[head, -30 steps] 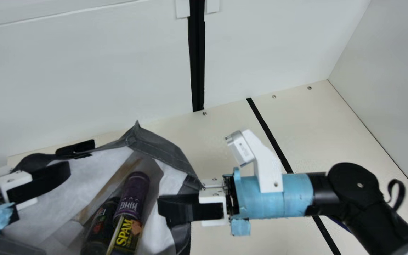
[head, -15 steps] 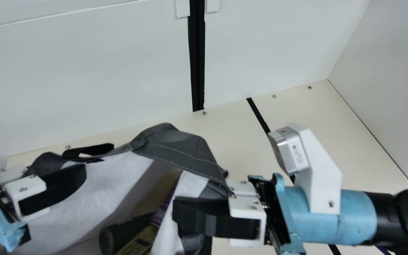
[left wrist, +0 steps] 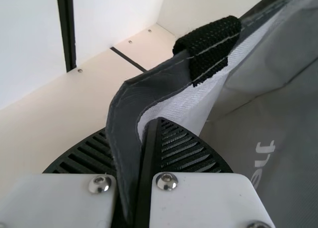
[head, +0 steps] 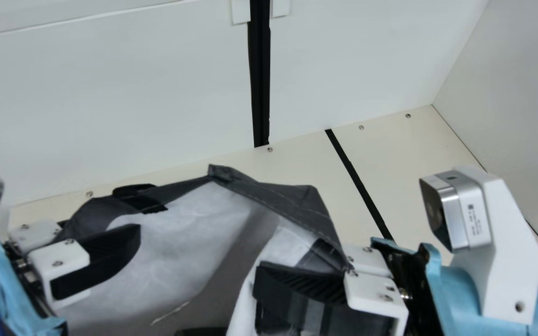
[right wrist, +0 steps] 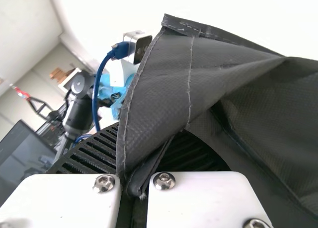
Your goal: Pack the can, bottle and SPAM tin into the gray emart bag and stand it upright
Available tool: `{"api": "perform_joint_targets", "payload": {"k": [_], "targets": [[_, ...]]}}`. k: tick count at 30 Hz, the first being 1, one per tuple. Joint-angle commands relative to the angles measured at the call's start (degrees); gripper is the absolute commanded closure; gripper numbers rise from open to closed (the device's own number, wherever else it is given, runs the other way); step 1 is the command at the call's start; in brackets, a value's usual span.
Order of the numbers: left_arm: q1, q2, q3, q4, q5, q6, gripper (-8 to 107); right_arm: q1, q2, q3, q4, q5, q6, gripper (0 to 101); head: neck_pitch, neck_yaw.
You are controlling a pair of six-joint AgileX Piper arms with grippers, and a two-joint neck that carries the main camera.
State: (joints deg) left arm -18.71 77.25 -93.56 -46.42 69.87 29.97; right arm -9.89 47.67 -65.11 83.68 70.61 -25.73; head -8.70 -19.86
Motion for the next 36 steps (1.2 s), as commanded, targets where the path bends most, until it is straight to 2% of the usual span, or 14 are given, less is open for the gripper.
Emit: {"api": "perform_joint_targets", "payload": {"k": [1, 7, 13, 24, 36], "targets": [[-1.4, 0.3, 0.2, 0.7, 0.0, -0.8, 107, -0.6, 0.0, -0.2, -4.1, -0.7, 2.1, 101, -1.3, -0.1], [-2.8, 2.2, 1.4, 0.1, 0.0, -0.7, 107, -1.4, 0.3, 1.2, -11.9, -0.7, 3.9, 101, -1.3, -0.1], [-1.7, 6.1, 1.4, -2.2, 0.0, 2.5, 107, -2.3, 1.9, 4.6, -15.7, -0.7, -0.4, 101, -1.3, -0.1], [2.0, 15.6, -4.3, -4.6, 0.0, 9.5, 107, -2.7, 8.0, 8.1, -12.1, -0.7, -16.0, 101, -1.3, -0.1], [4.0, 26.7, -15.0, -1.2, 0.0, 12.7, 107, -3.1, 16.9, 5.7, -7.8, -0.7, -27.2, 101, -1.3, -0.1]]}}
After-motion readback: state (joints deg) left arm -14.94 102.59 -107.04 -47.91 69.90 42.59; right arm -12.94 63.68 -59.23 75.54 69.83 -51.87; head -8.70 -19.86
